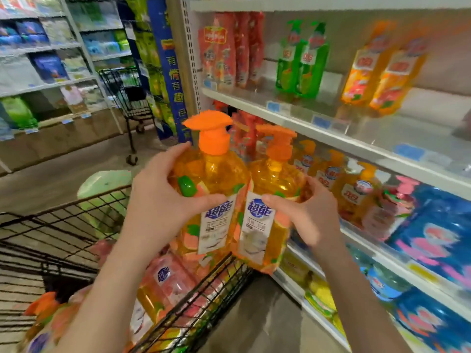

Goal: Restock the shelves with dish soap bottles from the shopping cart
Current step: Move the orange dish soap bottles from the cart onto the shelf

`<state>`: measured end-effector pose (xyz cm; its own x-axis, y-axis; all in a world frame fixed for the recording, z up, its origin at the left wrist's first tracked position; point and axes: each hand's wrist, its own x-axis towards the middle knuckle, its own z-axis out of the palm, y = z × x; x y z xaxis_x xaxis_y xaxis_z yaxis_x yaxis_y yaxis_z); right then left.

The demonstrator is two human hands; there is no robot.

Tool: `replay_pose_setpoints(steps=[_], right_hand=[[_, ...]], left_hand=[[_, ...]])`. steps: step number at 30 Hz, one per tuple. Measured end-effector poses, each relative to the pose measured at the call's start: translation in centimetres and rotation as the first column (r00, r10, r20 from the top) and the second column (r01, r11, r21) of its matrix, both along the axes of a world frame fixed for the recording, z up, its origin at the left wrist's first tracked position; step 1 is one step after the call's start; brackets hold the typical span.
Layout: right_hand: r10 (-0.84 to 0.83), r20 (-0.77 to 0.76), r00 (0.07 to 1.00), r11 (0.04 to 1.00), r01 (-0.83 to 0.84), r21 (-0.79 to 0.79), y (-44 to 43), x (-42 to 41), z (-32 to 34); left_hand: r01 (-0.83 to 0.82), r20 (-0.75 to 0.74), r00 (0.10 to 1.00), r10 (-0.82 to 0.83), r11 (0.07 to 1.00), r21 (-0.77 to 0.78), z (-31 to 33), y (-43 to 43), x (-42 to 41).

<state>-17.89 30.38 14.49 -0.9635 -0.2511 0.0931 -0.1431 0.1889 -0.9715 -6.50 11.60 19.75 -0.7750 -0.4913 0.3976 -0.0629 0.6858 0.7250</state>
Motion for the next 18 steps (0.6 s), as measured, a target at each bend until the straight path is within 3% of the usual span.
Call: replay_pose_setpoints(steps=[4, 10, 18], right_hand=[[-0.202, -0.008, 0.979, 0.974, 0.202, 0.102, 7.0, 1.6, -1.8], [-0.51, 0.078, 0.857, 0.831, 0.467, 0.301, 20.4, 7.3, -6.6], [-0.821, 0.222, 0.526, 0.552, 0.629, 0.548, 36.5, 18.5, -13.0]], left_hand=[[0.197, 0.063, 0.979, -0.196, 0.98, -0.012, -3.3, 6.0, -2.0], [0.41, 0.263, 0.872, -0.413, 0.91, 0.07, -9.7, 17.6, -3.3], [0.686, 0.393, 0.615, -0.684, 0.71, 0.161, -17.9, 34.5, -1.5]])
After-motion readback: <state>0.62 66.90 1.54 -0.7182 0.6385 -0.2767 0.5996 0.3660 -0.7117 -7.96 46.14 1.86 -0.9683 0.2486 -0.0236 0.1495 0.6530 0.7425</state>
